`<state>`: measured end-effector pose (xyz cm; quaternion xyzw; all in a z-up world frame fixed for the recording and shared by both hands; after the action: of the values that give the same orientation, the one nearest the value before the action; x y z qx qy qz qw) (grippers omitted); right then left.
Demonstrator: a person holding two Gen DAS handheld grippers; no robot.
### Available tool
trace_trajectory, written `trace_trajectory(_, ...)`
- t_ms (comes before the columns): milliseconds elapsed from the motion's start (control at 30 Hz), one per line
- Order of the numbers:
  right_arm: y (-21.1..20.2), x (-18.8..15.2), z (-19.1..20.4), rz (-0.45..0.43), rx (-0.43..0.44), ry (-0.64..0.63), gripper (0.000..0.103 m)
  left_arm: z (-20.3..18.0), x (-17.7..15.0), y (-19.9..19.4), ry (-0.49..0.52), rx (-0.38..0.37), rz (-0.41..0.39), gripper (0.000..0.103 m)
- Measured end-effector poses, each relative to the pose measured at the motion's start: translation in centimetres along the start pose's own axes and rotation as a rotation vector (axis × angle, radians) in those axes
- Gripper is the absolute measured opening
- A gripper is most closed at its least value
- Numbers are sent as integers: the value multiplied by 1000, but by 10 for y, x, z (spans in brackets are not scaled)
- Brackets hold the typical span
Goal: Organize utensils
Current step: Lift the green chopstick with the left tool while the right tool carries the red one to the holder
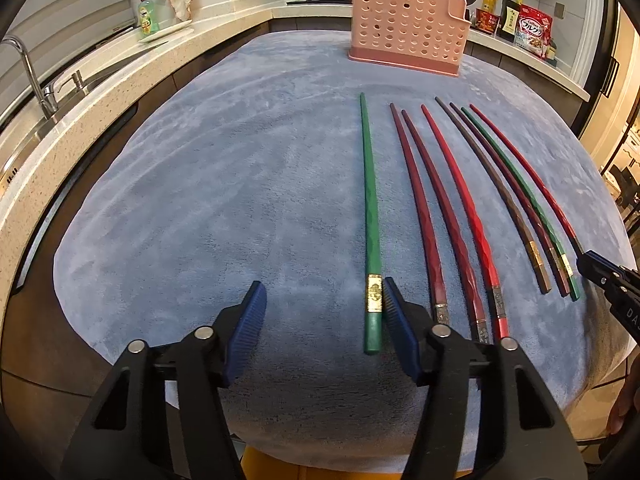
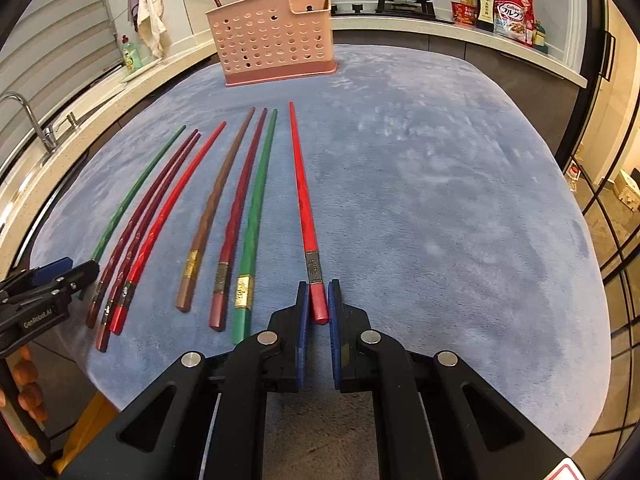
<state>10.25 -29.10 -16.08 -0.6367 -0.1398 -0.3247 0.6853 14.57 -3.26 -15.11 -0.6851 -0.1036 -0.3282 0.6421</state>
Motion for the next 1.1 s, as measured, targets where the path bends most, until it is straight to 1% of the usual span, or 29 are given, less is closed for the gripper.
trace_trajectory(67, -1, -1, -5, 0, -3, 9, 7, 3, 0, -1, -6, -4, 0, 42)
trace_trajectory(100, -2, -1, -6, 0, -3, 13, 7, 4, 0, -1, -8, -6, 0, 39)
trace_trajectory(133, -2, -1, -8, 1, -5, 16, 8, 6, 1, -2, -11, -9, 0, 32)
trace_trajectory(200, -4, -1, -11, 1, -10, 19, 8, 8, 1, -2, -13, -15, 2, 26)
trace_trajectory(233, -4, -2, -13, 1, -12, 21, 8, 10, 1, -2, -14, -17, 2, 21)
trace_trajectory(267, -5, -2, -14, 2, -15, 23, 8, 11, 1, -2, -15, -16, 2, 17)
trace_trajectory(333, -6, -2, -17, 2, -19, 27, 8, 13, 1, -2, -21, -21, 2, 14)
trace_trajectory(433, -9, -2, -23, 0, -28, 38, 8, 15, 1, -2, -33, -38, 8, 13)
trace_trajectory(533, -13, -2, -29, -2, -29, 54, 8, 17, 2, -4, -38, -44, 15, 9)
trace_trajectory(700, -28, 6, -33, -36, -27, 69, 8, 20, 5, -15, -53, -54, 8, 7)
trace_trajectory(867, -55, 26, -32, -105, -13, 73, 8, 23, 20, -36, -63, -70, -32, 7)
trace_trajectory(1100, -95, 67, -29, -220, 7, 69, 8, 29, 48, -65, -70, -87, -96, 7)
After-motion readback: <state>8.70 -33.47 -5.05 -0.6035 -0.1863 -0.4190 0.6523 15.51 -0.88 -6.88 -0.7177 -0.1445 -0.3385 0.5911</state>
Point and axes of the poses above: each gripper's, at about its wrist camera, not at the fingertips, and y roughly the way its jaws point, z to its left, x to its top, the point moved 8 cm from there along y, roughly the way its jaws point, and after that the axes turned 3 degrees about y, right-handed, at the moved point
